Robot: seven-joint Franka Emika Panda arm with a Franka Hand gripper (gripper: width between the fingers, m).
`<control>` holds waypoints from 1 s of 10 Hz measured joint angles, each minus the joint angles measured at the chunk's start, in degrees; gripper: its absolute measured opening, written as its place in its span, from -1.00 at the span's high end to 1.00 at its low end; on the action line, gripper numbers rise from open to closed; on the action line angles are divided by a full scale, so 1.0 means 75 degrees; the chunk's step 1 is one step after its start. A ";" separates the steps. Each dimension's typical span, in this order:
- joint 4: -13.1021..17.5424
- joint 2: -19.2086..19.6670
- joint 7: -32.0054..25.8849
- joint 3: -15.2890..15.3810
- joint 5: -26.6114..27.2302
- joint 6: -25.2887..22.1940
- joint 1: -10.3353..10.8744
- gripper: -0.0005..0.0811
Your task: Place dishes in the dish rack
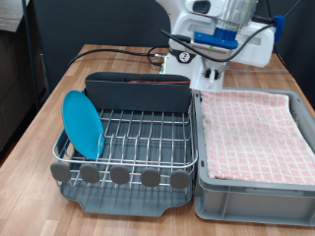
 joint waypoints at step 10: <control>0.1756 0.1694 0.0248 -0.0385 -0.0313 0.0766 -0.0038 0.82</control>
